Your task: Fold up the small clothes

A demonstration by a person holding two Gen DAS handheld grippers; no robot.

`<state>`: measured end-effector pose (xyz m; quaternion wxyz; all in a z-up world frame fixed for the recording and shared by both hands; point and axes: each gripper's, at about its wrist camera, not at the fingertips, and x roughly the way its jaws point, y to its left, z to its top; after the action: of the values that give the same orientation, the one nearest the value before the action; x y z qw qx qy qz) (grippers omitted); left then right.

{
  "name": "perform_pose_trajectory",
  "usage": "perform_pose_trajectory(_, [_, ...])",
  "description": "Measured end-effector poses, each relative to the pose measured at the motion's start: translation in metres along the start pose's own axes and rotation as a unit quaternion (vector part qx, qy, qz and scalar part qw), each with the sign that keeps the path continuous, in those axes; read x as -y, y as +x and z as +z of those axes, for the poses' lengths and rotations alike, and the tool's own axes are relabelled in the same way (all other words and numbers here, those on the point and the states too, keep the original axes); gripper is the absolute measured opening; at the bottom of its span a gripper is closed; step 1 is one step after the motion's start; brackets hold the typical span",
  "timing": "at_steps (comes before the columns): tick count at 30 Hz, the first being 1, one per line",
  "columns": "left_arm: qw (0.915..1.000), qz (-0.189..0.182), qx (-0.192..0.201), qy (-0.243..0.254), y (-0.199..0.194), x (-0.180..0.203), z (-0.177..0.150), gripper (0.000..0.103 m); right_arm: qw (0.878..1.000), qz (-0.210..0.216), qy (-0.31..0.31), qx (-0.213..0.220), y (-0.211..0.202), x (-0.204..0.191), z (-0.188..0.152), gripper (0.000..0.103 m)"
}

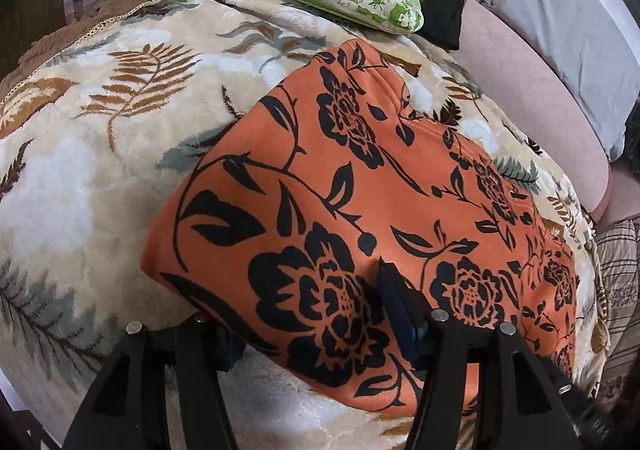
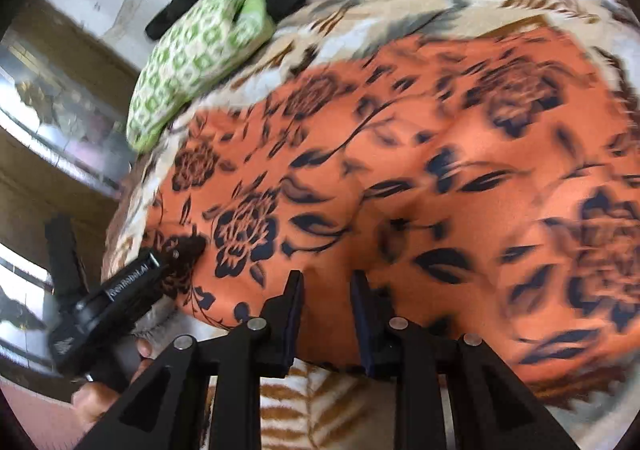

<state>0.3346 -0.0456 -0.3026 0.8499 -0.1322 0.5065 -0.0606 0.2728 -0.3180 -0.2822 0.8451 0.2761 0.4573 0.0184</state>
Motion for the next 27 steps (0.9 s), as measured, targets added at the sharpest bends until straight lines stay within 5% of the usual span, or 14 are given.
perform_pose_trajectory(4, [0.9996, -0.014, -0.023, 0.001, 0.007, -0.004, 0.001, 0.068, 0.996, -0.061, -0.005, 0.057, -0.047, 0.029, 0.001, 0.027])
perform_pose_trajectory(8, [0.9988, -0.043, -0.025, -0.001, 0.009, -0.01, 0.003, 0.071, 0.996, -0.086, 0.037, 0.017, -0.04, 0.076, -0.007, 0.028])
perform_pose_trajectory(12, [0.9971, -0.071, -0.02, -0.021, 0.009, -0.019, 0.004, 0.069, 0.997, -0.064, 0.027, 0.024, -0.042, 0.079, -0.013, 0.028])
perform_pose_trajectory(15, [0.9987, -0.049, -0.003, -0.011, 0.006, -0.018, 0.003, 0.043, 0.998, -0.04, 0.031, 0.039, -0.049, 0.078, -0.013, 0.028])
perform_pose_trajectory(21, [0.9985, -0.03, 0.037, 0.027, -0.008, -0.003, -0.004, 0.023, 0.994, 0.052, 0.074, 0.068, -0.053, 0.082, -0.014, 0.028])
perform_pose_trajectory(25, [0.9945, 0.005, 0.07, 0.077, -0.026, 0.021, -0.011, 0.02, 0.991, 0.087, 0.102, -0.022, -0.01, 0.091, -0.016, 0.028])
perform_pose_trajectory(27, [0.9918, 0.013, 0.085, 0.095, -0.039, 0.035, -0.013, 0.019, 0.986, 0.107, 0.129, -0.021, -0.019, 0.097, -0.014, 0.028])
